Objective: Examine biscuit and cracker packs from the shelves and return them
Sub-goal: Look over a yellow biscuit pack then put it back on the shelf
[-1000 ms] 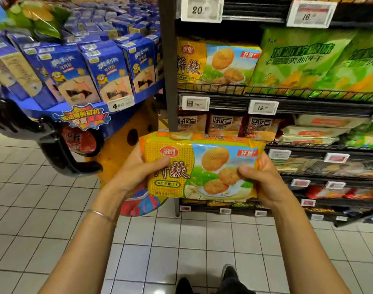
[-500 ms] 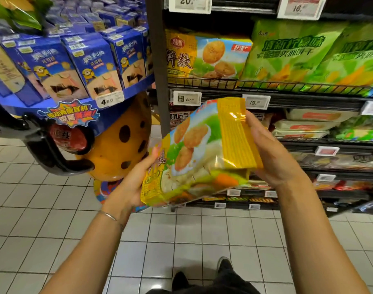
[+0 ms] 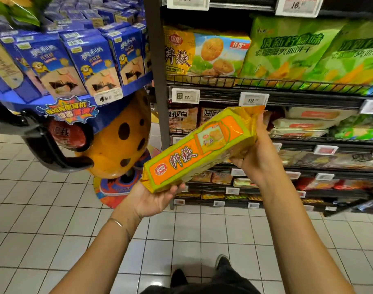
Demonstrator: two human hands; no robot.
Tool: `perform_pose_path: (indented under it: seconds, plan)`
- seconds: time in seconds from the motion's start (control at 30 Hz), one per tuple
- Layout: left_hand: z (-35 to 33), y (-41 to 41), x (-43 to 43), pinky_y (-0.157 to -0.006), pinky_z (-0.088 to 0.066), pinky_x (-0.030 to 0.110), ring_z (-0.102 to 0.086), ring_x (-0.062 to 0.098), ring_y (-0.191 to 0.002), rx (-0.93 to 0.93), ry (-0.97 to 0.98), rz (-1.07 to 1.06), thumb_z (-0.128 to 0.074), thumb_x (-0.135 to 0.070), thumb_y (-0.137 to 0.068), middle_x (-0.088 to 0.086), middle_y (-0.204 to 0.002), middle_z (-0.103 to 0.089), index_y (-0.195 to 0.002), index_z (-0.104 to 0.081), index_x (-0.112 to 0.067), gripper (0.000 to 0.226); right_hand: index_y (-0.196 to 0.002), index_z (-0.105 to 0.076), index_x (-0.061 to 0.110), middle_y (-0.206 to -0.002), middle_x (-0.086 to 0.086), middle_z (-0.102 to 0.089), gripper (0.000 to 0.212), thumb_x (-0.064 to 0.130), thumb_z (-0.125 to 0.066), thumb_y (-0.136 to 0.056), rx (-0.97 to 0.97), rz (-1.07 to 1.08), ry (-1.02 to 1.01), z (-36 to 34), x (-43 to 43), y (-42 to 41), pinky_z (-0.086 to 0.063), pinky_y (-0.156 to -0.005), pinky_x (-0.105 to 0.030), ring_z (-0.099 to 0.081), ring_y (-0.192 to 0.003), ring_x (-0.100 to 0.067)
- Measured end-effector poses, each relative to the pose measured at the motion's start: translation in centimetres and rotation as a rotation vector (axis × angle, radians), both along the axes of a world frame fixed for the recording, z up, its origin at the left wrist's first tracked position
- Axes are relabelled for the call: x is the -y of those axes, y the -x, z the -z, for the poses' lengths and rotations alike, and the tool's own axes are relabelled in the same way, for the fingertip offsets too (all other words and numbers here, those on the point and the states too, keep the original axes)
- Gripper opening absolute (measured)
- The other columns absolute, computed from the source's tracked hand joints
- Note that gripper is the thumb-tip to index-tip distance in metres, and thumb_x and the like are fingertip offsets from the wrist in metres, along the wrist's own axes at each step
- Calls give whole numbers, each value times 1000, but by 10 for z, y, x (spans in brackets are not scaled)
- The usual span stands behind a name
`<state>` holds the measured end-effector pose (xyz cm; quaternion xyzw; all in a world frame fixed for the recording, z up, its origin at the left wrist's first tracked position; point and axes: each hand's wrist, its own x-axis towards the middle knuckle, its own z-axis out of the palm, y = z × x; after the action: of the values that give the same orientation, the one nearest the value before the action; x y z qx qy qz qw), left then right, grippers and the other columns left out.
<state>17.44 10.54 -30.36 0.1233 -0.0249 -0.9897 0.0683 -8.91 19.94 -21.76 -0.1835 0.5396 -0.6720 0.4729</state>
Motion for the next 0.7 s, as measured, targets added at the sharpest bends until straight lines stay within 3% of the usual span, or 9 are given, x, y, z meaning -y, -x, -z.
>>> perform_pose_path:
  seconds: [0.1, 0.2, 0.27, 0.33, 0.57, 0.63, 0.7]
  plan:
    - [3, 6, 0, -58, -65, 50, -78, 41, -75, 58, 96, -25, -104, -9, -53, 36, -106, -72, -123, -73, 4, 78, -132, -68, 36, -126, 1, -75, 74, 83, -61, -75, 35, 43, -41, 5, 1, 3, -55, -100, -54, -70, -119, -23]
    - [1, 7, -3, -59, -65, 50, -78, 42, -75, 112, 54, -35, -99, -15, -66, 36, -102, -73, -131, -68, 5, 74, -124, -73, 39, -116, 4, -78, 63, 82, -62, -79, 85, 81, -91, 8, -2, 6, -58, -93, -52, -72, -114, -22]
    - [0, 9, -2, -56, -65, 48, -79, 39, -74, 207, 42, -64, -80, -35, -83, 33, -100, -74, -134, -64, 2, 65, -125, -71, 40, -114, 4, -79, 63, 81, -65, -78, 114, 106, -125, 10, -4, 8, -57, -90, -54, -72, -114, -24]
    - [2, 10, 1, -53, -65, 44, -79, 35, -71, 295, 63, -99, -63, -47, -86, 29, -97, -76, -130, -66, -1, 64, -129, -67, 38, -120, 2, -77, 63, 78, -66, -79, 142, 118, -132, 12, -6, 8, -52, -95, -57, -67, -120, -27]
    - [-2, 6, 6, -59, -66, 40, -80, 31, -81, 435, 341, -301, -57, -41, -92, 21, -112, -77, -114, -79, -14, 41, -142, -61, 22, -136, -11, -69, 66, 68, -52, -94, 297, -23, 40, 16, -16, 15, -50, -102, -59, -66, -124, -36]
    - [-5, 3, 10, -63, -65, 43, -78, 36, -98, 503, 472, -378, -56, -39, -95, 15, -113, -78, -104, -84, -21, 35, -132, -71, 16, -136, -17, -67, 65, 66, -51, -95, 382, -133, 116, 18, -20, 16, -54, -99, -56, -65, -125, -38]
    - [-10, -1, 17, -75, -64, 43, -76, 33, -107, 507, 594, -441, -53, -37, -99, 12, -119, -77, -115, -81, -22, 35, -124, -76, 10, -133, -20, -69, 61, 61, -54, -97, 426, -247, 154, 19, -25, 16, -57, -94, -53, -66, -123, -39]
